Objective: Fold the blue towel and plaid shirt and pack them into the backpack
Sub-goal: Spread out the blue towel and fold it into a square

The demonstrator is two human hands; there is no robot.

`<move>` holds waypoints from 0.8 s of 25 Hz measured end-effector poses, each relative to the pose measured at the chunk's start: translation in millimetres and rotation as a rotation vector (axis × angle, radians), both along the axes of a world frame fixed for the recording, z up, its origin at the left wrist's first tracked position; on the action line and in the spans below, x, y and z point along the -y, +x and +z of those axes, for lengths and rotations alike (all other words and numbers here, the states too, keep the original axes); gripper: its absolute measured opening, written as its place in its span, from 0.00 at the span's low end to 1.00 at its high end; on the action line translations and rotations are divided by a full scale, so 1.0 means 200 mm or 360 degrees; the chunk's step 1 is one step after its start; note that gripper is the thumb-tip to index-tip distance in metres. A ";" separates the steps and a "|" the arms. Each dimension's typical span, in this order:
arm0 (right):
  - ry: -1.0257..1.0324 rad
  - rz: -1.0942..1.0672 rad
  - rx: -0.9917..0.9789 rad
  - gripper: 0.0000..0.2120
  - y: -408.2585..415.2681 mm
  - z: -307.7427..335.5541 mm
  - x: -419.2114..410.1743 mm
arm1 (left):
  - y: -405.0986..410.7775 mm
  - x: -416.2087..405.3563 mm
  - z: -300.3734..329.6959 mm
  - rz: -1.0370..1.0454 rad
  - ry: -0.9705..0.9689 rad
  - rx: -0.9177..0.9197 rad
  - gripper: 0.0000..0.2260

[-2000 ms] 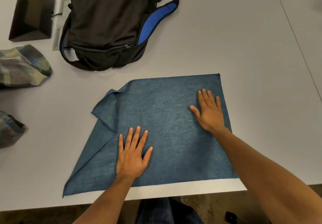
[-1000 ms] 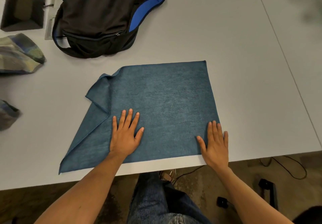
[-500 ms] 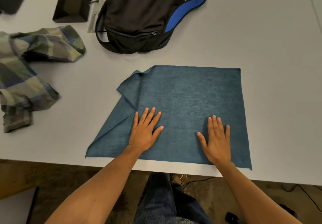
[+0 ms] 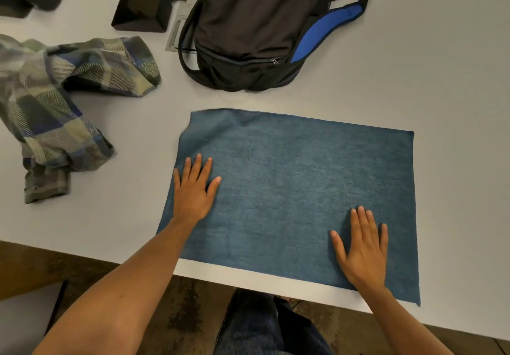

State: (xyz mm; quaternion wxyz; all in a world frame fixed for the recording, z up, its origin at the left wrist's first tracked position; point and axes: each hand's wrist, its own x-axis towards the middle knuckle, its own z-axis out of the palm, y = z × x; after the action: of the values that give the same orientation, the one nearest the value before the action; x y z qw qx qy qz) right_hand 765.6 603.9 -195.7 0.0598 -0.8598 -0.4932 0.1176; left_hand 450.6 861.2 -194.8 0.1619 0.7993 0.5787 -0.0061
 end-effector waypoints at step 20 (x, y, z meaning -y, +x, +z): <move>-0.0108 0.0088 0.0037 0.37 0.11 -0.02 -0.40 | 0.11 -0.17 -0.03 -0.0215 0.0043 -0.0156 0.30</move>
State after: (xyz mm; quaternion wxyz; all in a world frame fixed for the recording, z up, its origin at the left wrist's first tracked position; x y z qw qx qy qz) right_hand 786.8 684.5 -199.1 0.0217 -0.8487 -0.5133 0.1258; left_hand 473.4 895.4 -200.3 0.1219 0.8374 0.5307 -0.0483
